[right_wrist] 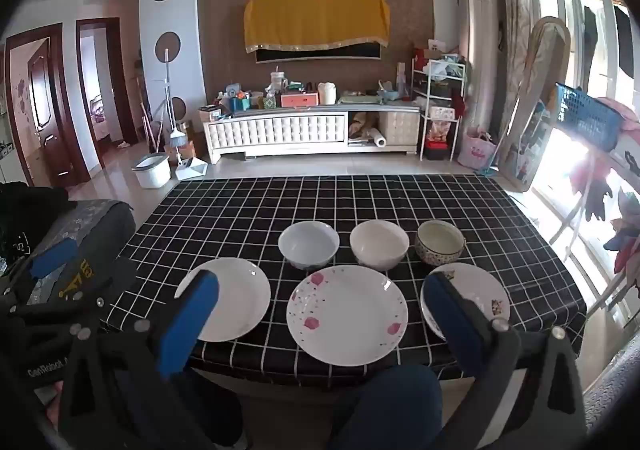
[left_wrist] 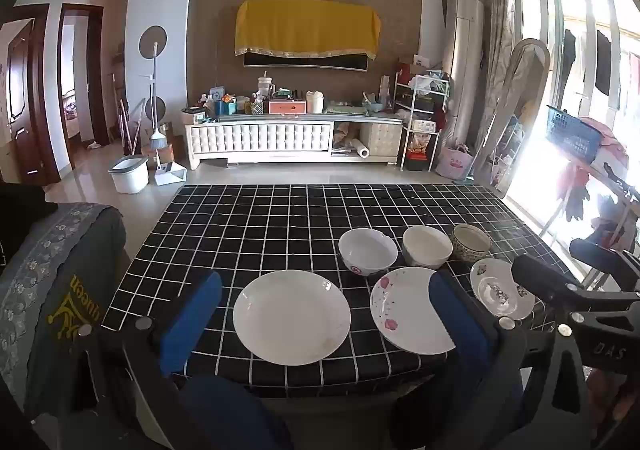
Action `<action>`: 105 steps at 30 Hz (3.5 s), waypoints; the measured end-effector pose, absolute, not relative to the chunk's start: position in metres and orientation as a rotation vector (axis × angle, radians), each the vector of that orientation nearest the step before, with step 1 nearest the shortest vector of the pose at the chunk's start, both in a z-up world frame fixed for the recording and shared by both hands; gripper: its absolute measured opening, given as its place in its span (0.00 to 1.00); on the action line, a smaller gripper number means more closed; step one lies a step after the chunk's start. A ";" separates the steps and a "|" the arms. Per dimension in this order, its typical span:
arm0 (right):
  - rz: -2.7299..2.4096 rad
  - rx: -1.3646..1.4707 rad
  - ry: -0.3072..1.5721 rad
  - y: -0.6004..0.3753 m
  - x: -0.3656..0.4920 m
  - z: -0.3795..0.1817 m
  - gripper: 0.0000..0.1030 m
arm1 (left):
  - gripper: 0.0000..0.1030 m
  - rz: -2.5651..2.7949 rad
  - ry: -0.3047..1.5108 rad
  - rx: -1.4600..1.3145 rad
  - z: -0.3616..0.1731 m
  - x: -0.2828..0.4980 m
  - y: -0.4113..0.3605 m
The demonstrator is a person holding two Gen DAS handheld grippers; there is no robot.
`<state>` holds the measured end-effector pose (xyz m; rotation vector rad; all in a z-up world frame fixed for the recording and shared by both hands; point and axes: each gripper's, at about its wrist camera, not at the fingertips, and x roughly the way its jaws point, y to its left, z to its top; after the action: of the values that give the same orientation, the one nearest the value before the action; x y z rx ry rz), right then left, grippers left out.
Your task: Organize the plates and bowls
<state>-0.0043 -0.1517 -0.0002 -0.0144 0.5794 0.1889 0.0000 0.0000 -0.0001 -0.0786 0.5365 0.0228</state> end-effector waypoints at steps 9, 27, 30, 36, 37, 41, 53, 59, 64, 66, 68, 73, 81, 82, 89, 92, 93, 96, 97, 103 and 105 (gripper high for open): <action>0.188 -0.016 0.584 -0.152 -0.003 -0.001 1.00 | 1.00 0.016 0.552 -0.090 -0.003 -0.003 0.002; 0.184 -0.013 0.609 -0.153 -0.004 -0.001 1.00 | 1.00 0.021 0.569 -0.090 -0.007 0.002 0.001; 0.182 -0.015 0.610 -0.154 -0.003 -0.001 1.00 | 1.00 0.022 0.568 -0.087 -0.008 0.002 0.001; 0.181 -0.014 0.614 -0.154 -0.003 -0.001 1.00 | 1.00 0.021 0.570 -0.090 -0.007 0.002 0.001; 0.181 -0.015 0.612 -0.154 -0.003 -0.001 1.00 | 1.00 0.021 0.570 -0.091 -0.007 0.002 0.001; 0.182 -0.014 0.613 -0.154 -0.004 -0.002 1.00 | 1.00 0.022 0.569 -0.089 -0.008 0.002 0.001; 0.185 -0.017 0.615 -0.154 -0.008 -0.003 1.00 | 1.00 0.024 0.570 -0.087 -0.007 0.001 0.001; 0.183 -0.019 0.621 -0.153 -0.009 -0.002 1.00 | 1.00 0.024 0.570 -0.087 -0.008 -0.001 0.002; 0.181 -0.019 0.624 -0.153 -0.010 -0.001 1.00 | 1.00 0.025 0.571 -0.087 -0.008 -0.001 0.001; 0.180 -0.019 0.626 -0.153 -0.010 -0.001 1.00 | 1.00 0.025 0.572 -0.087 -0.008 -0.002 0.002; 0.181 -0.020 0.628 -0.154 -0.010 -0.001 1.00 | 1.00 0.026 0.573 -0.086 -0.008 -0.003 0.001; 0.179 -0.022 0.629 -0.155 -0.009 -0.001 1.00 | 1.00 0.025 0.574 -0.085 -0.008 -0.004 0.001; 0.182 -0.018 0.640 -0.155 -0.008 -0.002 1.00 | 1.00 0.025 0.579 -0.086 -0.010 -0.007 0.001; 0.182 -0.018 0.640 -0.155 -0.007 -0.001 1.00 | 1.00 0.025 0.580 -0.087 -0.010 -0.006 0.000; 0.182 -0.017 0.643 -0.155 -0.008 -0.002 1.00 | 1.00 0.023 0.585 -0.086 -0.010 -0.006 0.000; 0.179 -0.019 0.645 -0.154 -0.008 -0.002 1.00 | 1.00 0.022 0.585 -0.083 -0.009 -0.005 -0.001; 0.177 -0.020 0.644 -0.154 -0.008 -0.001 1.00 | 1.00 0.022 0.584 -0.081 -0.010 -0.006 -0.001; 0.175 -0.019 0.643 -0.156 -0.008 -0.001 1.00 | 1.00 0.014 0.586 -0.084 -0.008 -0.005 -0.002; 0.172 -0.019 0.642 -0.156 -0.007 0.000 1.00 | 1.00 0.011 0.587 -0.085 -0.007 -0.005 -0.002; 0.167 -0.036 0.612 -0.154 -0.002 0.004 1.00 | 1.00 0.019 0.582 -0.073 -0.002 0.002 -0.001; 0.165 -0.040 0.605 -0.153 0.000 0.005 1.00 | 1.00 0.025 0.582 -0.067 -0.001 0.006 0.001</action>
<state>0.0001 -0.1528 0.0052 -0.0397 0.6050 0.1646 0.0060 0.0011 -0.0014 -0.0671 0.5824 0.0249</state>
